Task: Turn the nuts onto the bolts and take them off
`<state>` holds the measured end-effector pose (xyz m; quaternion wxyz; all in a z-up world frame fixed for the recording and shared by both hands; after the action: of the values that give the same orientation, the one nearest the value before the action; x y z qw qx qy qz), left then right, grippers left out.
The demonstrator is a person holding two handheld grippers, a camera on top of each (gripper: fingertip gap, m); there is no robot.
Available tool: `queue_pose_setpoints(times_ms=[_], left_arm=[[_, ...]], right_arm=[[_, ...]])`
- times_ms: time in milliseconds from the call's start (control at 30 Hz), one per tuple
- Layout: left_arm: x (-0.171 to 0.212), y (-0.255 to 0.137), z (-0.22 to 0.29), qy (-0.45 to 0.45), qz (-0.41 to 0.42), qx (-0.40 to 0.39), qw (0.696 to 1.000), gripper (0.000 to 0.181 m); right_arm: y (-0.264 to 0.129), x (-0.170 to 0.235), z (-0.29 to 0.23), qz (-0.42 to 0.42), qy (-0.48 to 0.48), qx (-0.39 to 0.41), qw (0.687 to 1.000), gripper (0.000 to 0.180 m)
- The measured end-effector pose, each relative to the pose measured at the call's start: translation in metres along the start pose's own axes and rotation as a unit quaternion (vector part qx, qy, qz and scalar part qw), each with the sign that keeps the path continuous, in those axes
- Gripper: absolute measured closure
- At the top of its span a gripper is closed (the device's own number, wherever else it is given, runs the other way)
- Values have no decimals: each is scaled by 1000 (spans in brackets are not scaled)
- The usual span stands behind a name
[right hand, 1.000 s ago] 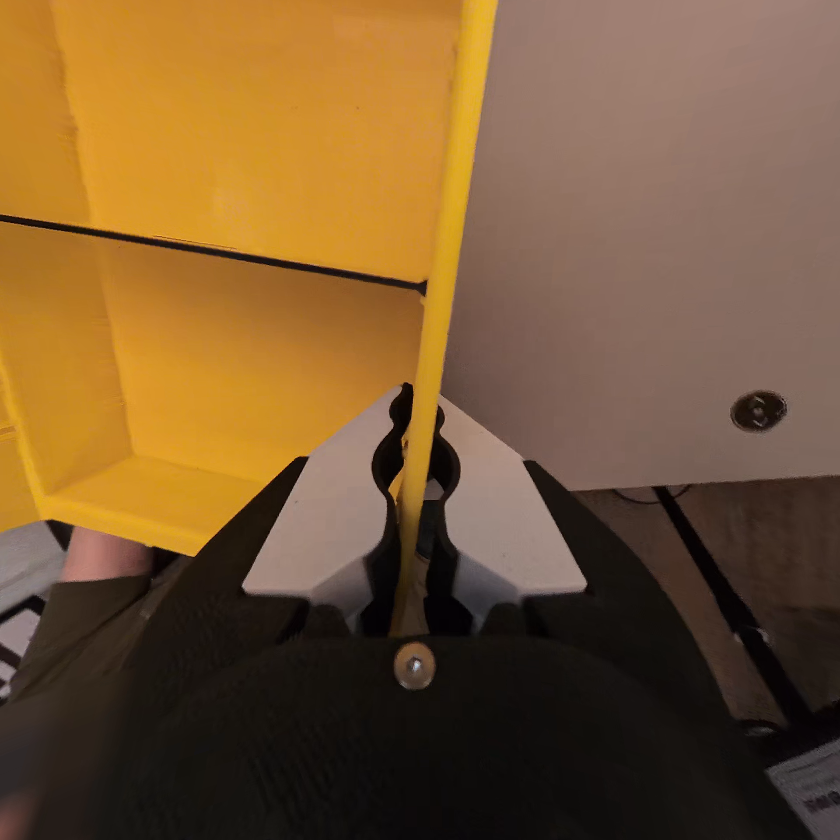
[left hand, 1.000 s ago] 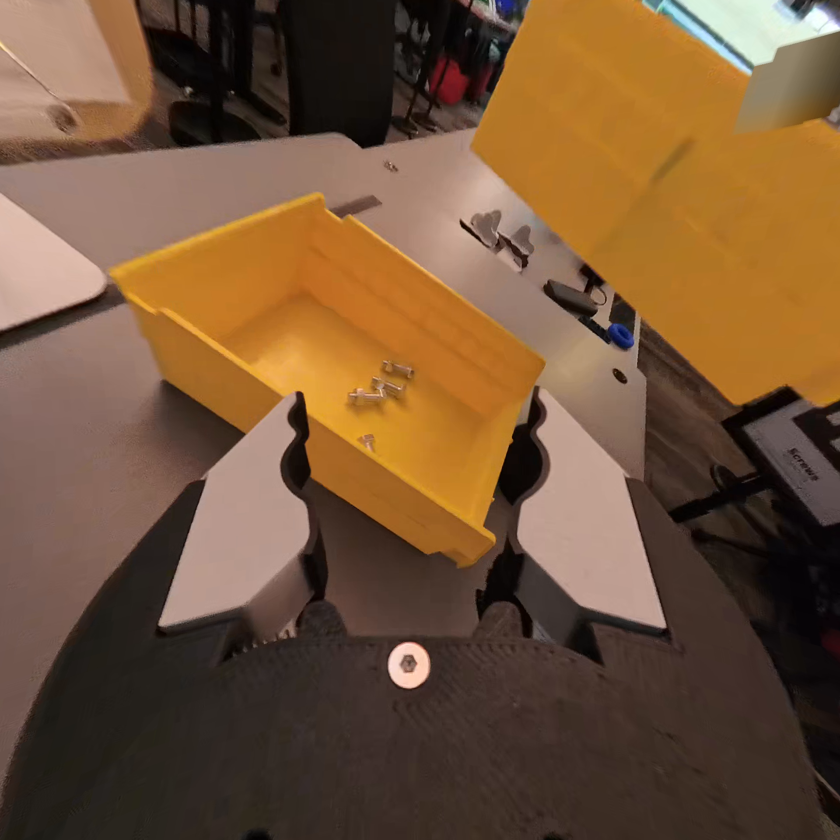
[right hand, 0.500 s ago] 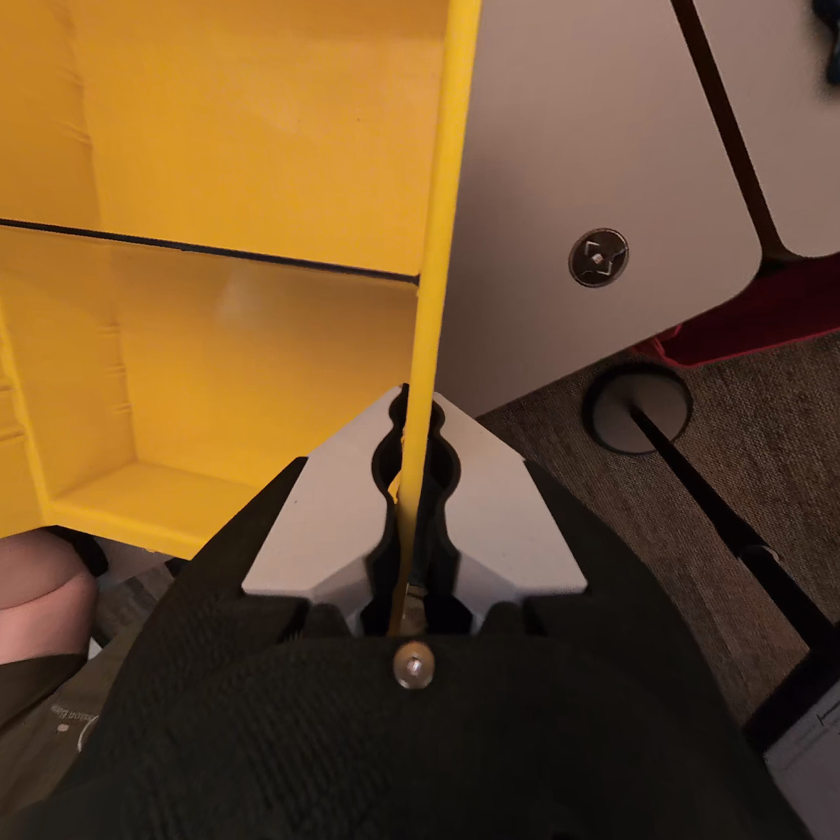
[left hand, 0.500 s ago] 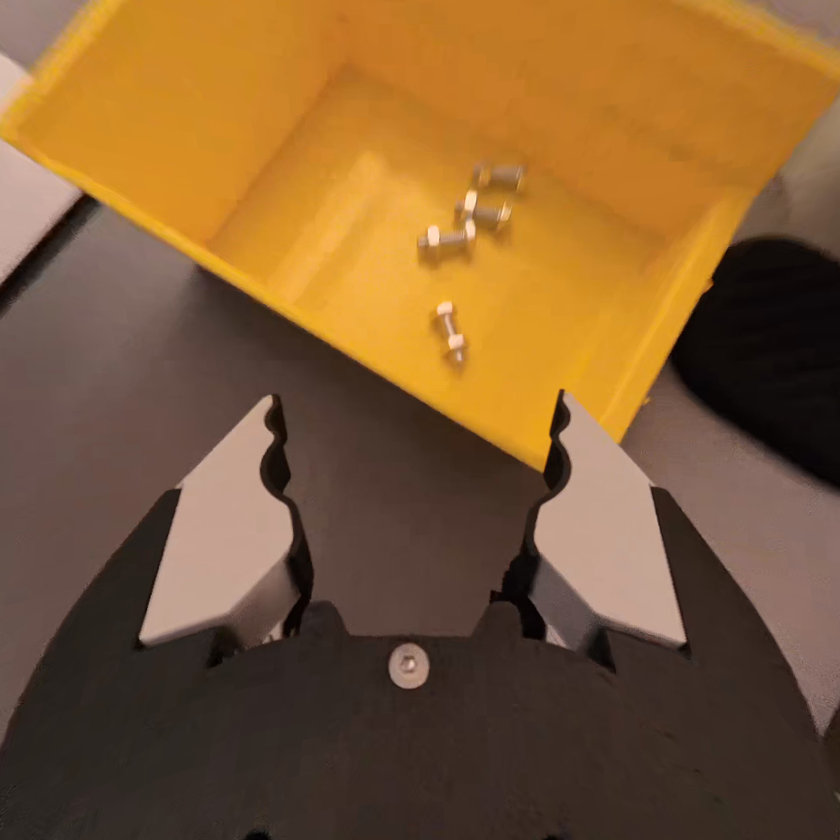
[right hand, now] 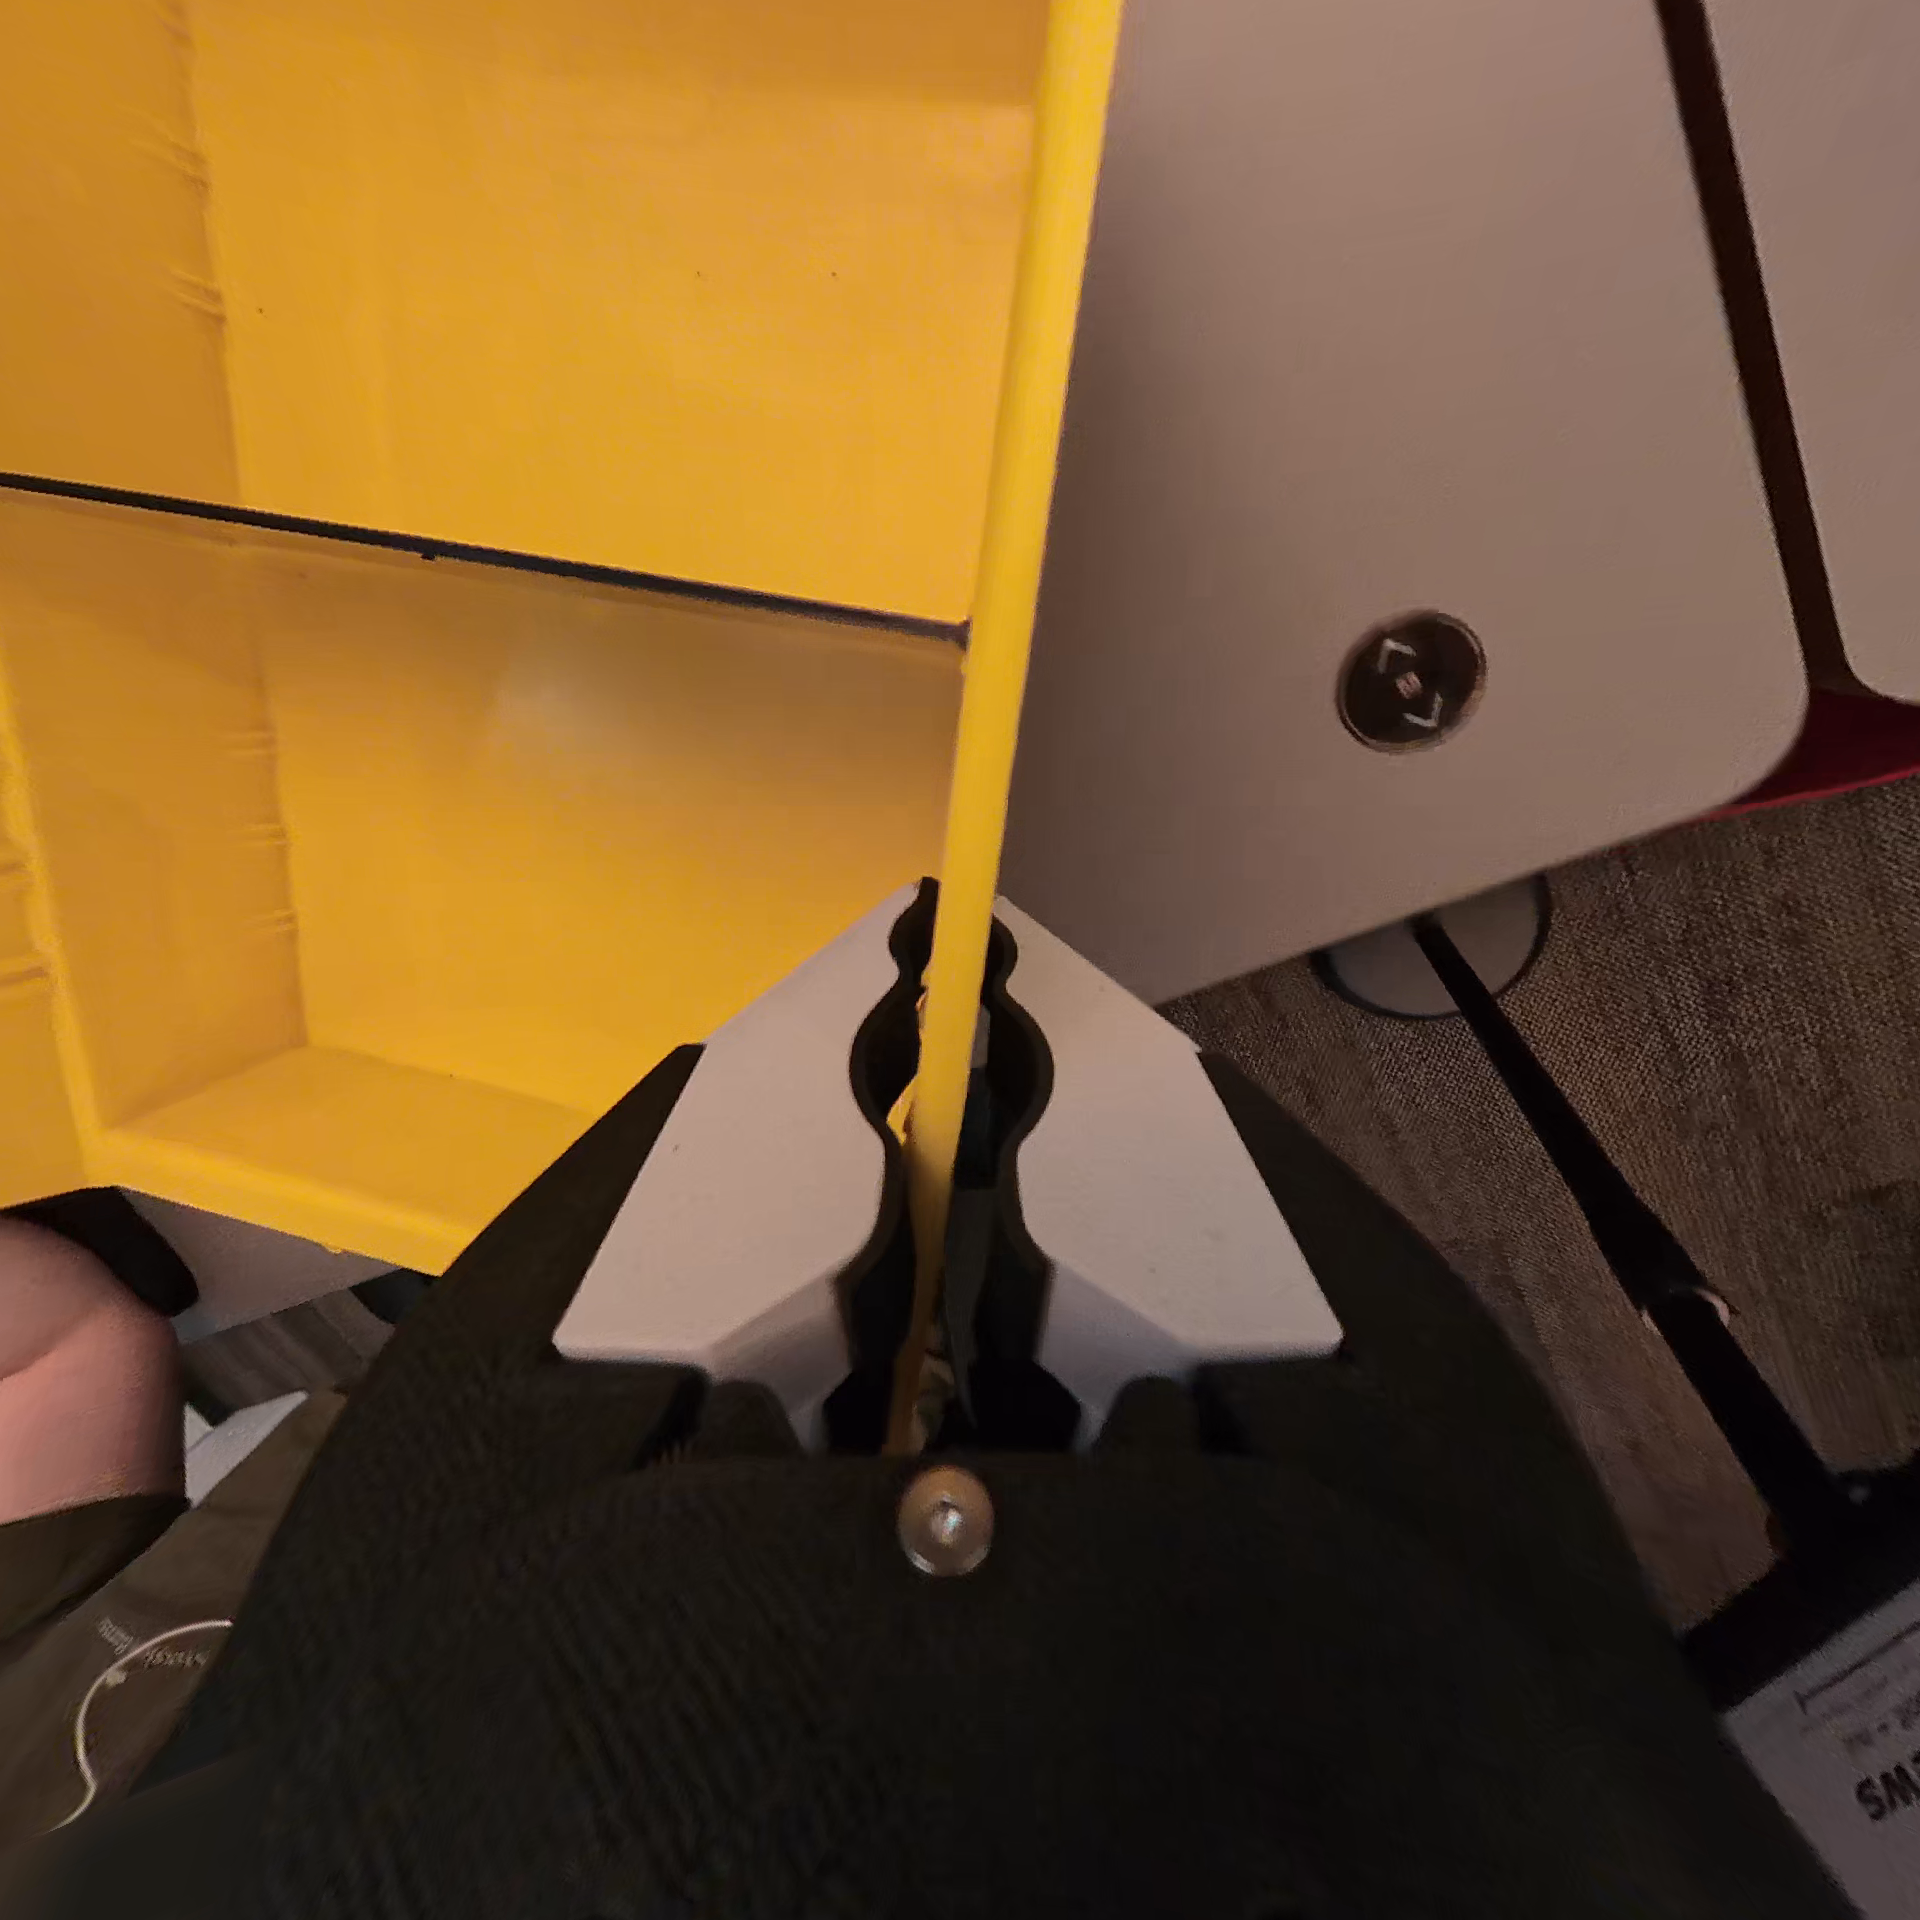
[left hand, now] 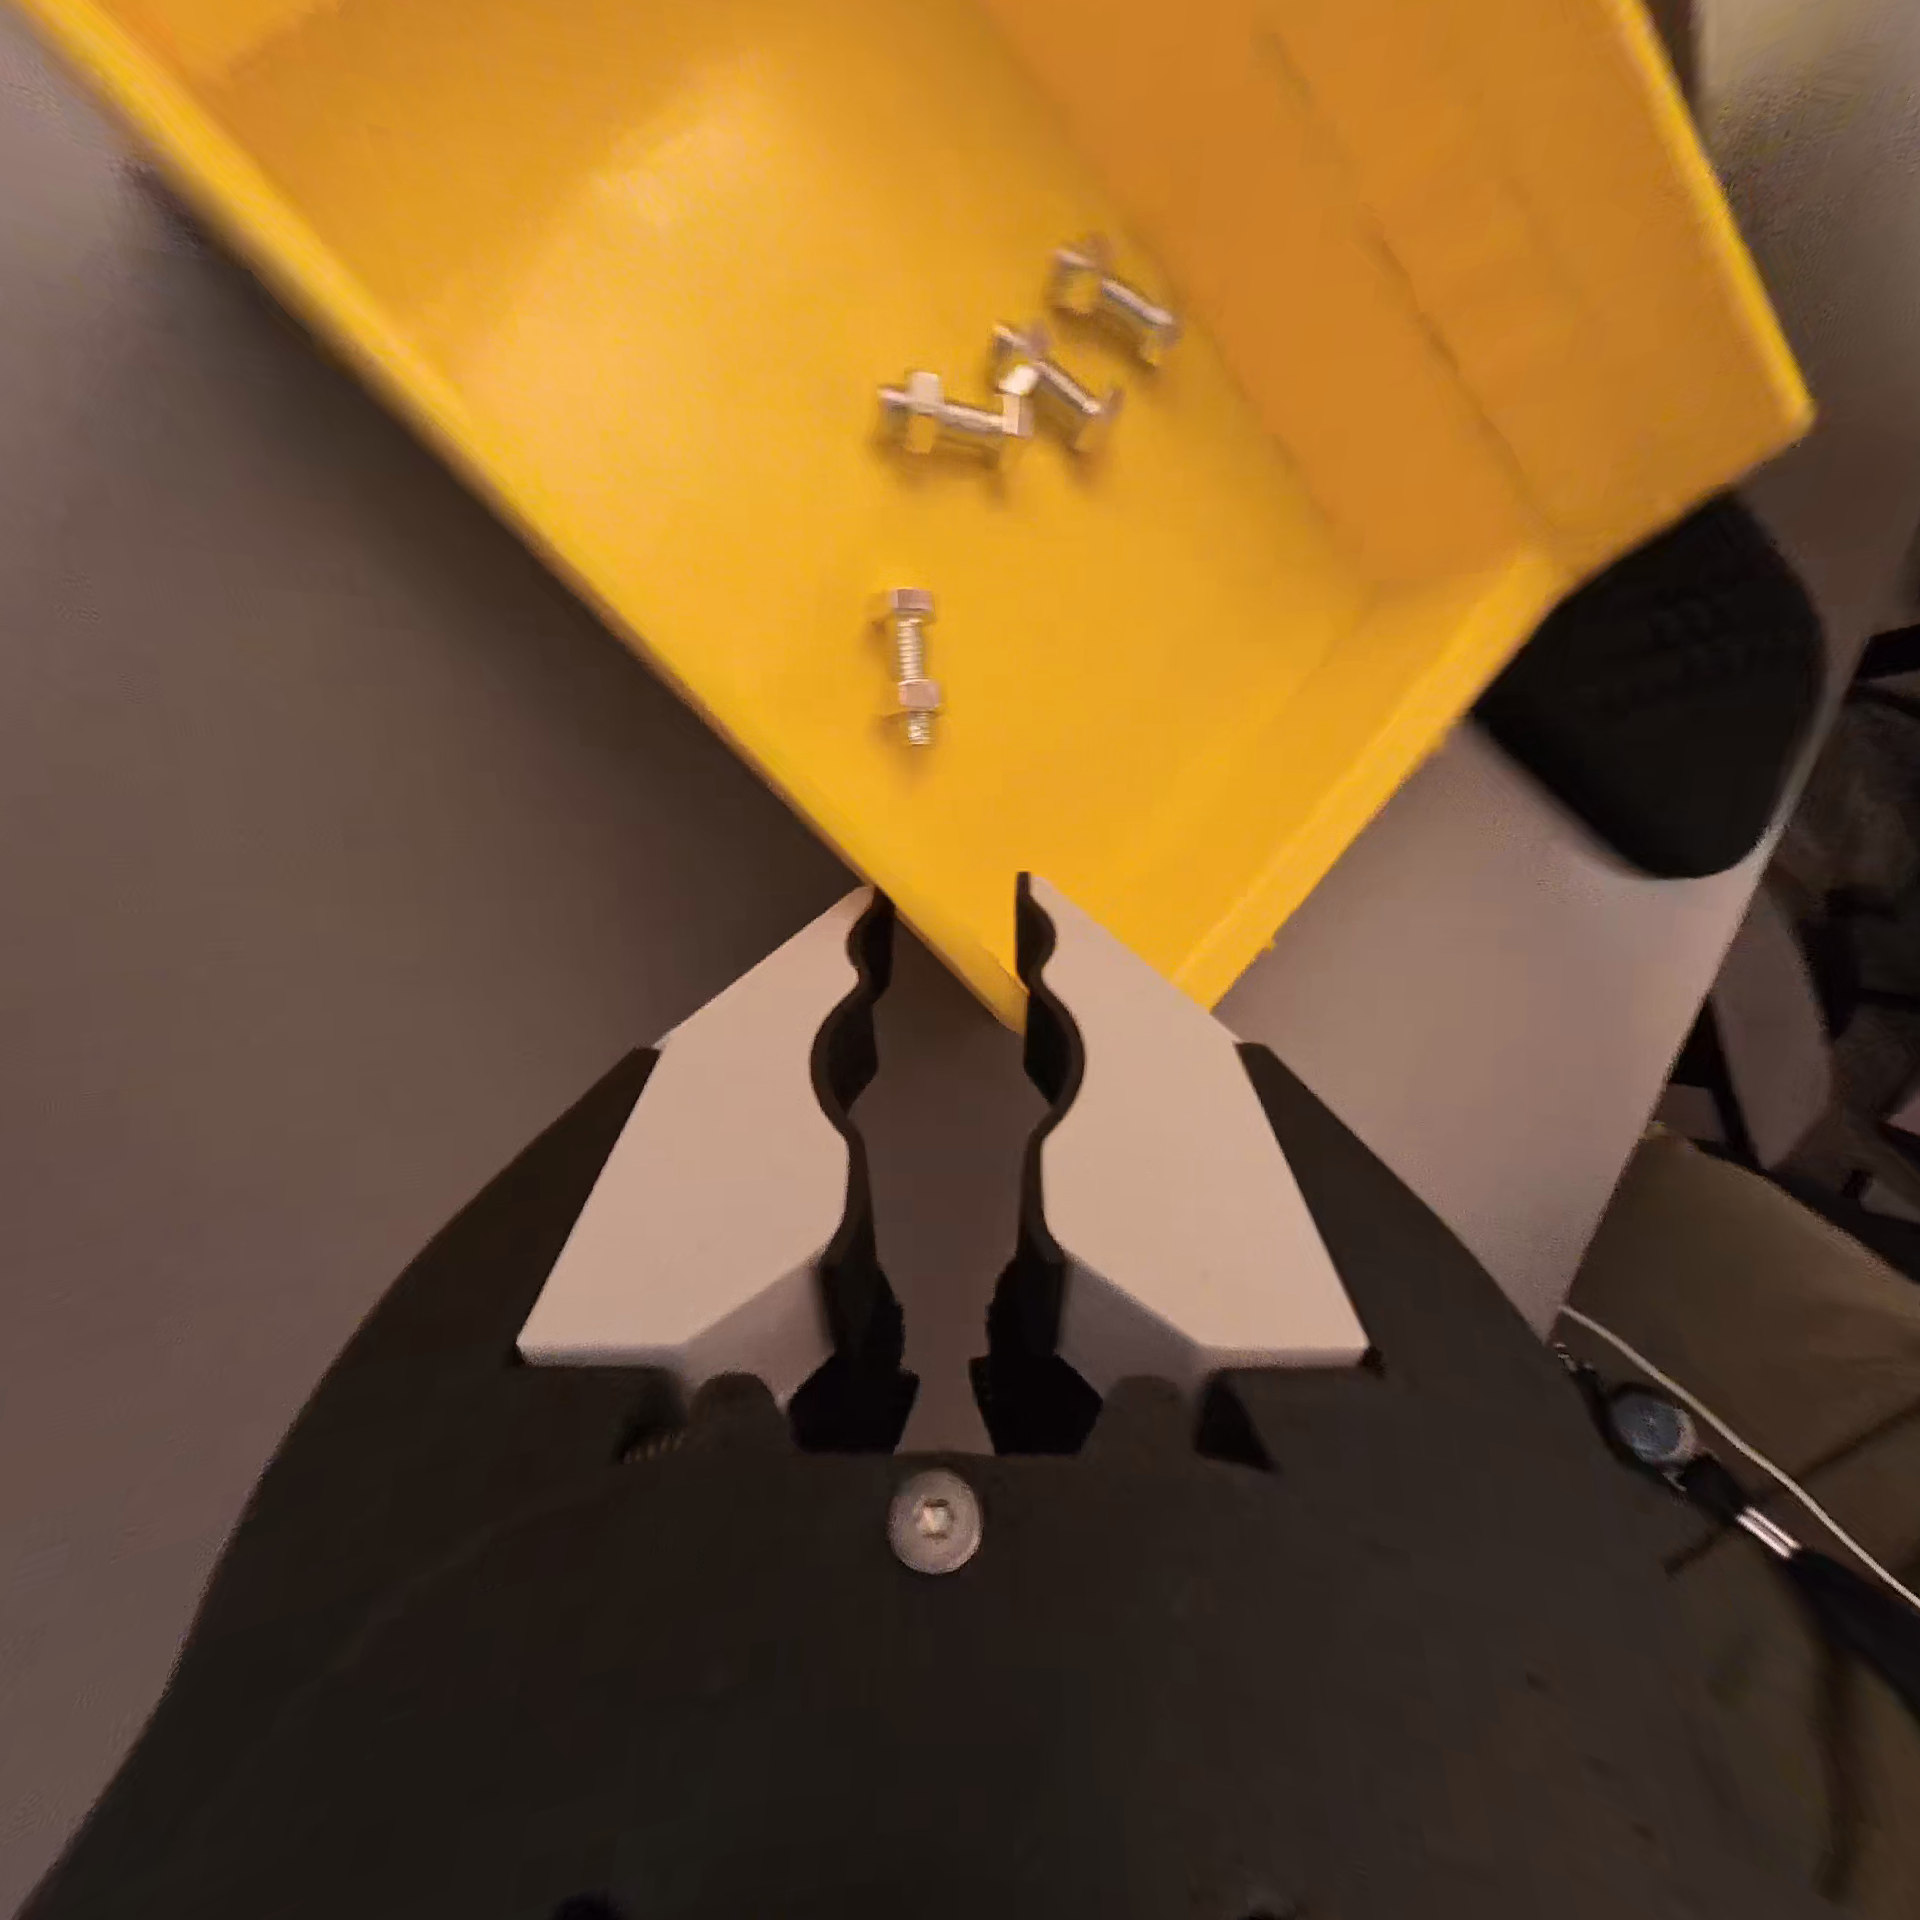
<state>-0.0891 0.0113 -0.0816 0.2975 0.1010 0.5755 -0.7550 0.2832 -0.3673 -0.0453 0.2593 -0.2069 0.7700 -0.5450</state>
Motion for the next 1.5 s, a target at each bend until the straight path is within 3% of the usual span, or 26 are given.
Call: queue_pose_setpoints(times_ms=[33,300,700,1067,1367,1500], left_arm=[[4,-9,-12,0,-6,-21,1000,165],[51,-75,-91,-87,-16,-92,992,178],[148,-172,-171,-250,68,-131,957,174],[225,-233,-205,-374,204,-131,895,170],[253,-264,-230,-422,268,-190,845,171],[261,-263,-217,-420,246,-169,857,171]], right_arm=[[5,-6,-5,-1,-5,-2,1000,175],[76,-50,-67,-18,-47,-42,998,175],[138,-114,-123,-1,-192,25,981,175],[139,-131,-114,-19,-190,44,981,176],[140,-133,-108,-4,-181,24,983,177],[140,-133,-107,-10,-200,39,979,175]])
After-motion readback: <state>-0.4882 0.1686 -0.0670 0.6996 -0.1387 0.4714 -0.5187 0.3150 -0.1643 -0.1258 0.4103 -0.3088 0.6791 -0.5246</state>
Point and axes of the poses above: each gripper's, where its closed fingertips meet, y out along the fingers, x out of its underside, z = x × y across the jaws, the point moved 2 cm from there along -y, back along the fingers, and after that the axes turned 3 degrees about z, right-handed, at the moved point
